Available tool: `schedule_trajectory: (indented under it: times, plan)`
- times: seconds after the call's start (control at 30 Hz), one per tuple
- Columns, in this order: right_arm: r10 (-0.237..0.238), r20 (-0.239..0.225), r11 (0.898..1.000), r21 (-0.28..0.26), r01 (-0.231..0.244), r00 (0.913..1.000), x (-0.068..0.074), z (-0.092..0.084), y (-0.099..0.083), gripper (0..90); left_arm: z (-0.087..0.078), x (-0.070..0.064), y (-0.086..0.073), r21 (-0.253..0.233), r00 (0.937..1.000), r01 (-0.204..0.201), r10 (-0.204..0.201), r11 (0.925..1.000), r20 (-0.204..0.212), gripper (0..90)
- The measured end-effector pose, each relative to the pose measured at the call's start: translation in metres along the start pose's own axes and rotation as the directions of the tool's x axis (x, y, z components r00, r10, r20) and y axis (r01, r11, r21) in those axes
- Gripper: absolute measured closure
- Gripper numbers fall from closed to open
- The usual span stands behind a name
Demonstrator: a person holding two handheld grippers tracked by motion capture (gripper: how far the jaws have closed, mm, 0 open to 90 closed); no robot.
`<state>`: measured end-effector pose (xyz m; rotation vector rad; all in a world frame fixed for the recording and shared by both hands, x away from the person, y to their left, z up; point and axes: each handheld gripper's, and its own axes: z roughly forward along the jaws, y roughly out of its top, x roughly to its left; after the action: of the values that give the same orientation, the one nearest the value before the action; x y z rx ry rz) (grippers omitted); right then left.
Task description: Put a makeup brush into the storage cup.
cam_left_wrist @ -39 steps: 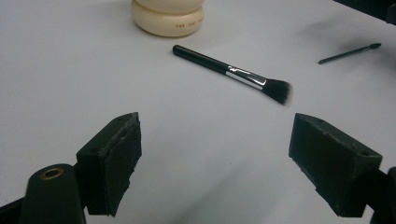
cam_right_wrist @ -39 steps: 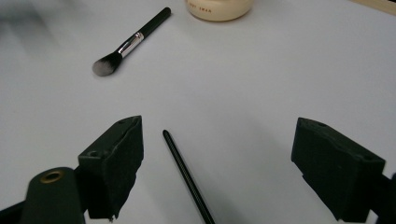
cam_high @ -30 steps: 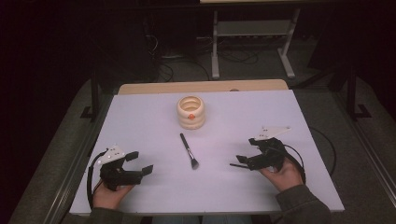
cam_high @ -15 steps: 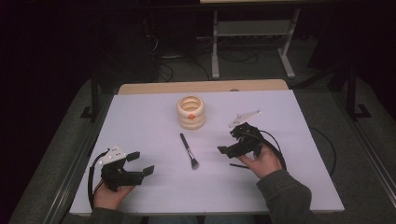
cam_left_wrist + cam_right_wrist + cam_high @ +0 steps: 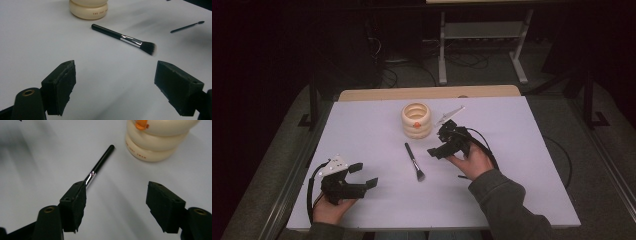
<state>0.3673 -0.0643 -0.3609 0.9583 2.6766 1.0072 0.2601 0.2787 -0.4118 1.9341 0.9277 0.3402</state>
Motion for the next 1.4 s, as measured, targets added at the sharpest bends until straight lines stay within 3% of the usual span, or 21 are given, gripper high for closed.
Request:
schedule_trajectory:
  times: [0.13,0.23,0.43,0.63,0.83,0.9,0.93,1.17,1.4]
  plan:
    - [0.006,-0.01,1.0,0.005,-0.006,0.9999,0.001,0.012,0.011,35.0,0.0,-0.001,0.001,-0.002,1.0,-0.006,0.006,1.0,0.005,16.7]
    - [0.013,-0.025,0.999,0.038,-0.012,0.9996,0.002,0.021,0.017,37.7,0.0,-0.001,0.0,-0.002,1.0,-0.001,0.001,1.0,0.004,16.7]
    - [-0.006,-0.033,0.998,0.063,0.008,0.9994,0.005,0.041,0.025,40.0,-0.001,-0.002,0.001,-0.021,1.0,0.001,-0.001,0.9998,0.005,16.7]
    - [0.028,-0.046,0.997,0.069,-0.025,0.9985,0.004,0.052,0.027,40.9,-0.002,-0.003,0.002,-0.009,0.9999,-0.014,0.014,0.9999,-0.001,16.7]
    - [0.052,-0.034,0.996,0.081,-0.049,0.9981,0.008,0.064,0.029,48.2,-0.001,-0.003,0.002,-0.014,0.9999,-0.017,0.017,0.9998,-0.003,16.7]
    - [0.077,-0.038,0.994,0.086,-0.073,0.9963,0.009,0.066,0.029,50.3,-0.001,-0.003,0.002,-0.018,0.9999,-0.01,0.01,0.9998,-0.001,16.7]
    - [0.119,-0.051,0.989,0.092,-0.113,0.9916,0.008,0.069,0.03,51.1,0.0,-0.004,0.001,-0.021,1.0,-0.007,0.007,0.9998,0.0,16.7]
    - [0.127,-0.054,0.985,0.122,-0.12,0.9904,0.013,0.084,0.031,51.5,0.0,-0.003,0.001,-0.019,1.0,-0.008,0.008,0.9998,0.0,16.8]
    - [0.126,-0.027,0.981,0.151,-0.121,0.9916,0.02,0.1,0.033,54.5,-0.001,-0.003,0.001,-0.018,1.0,-0.008,0.008,0.9998,0.0,16.9]
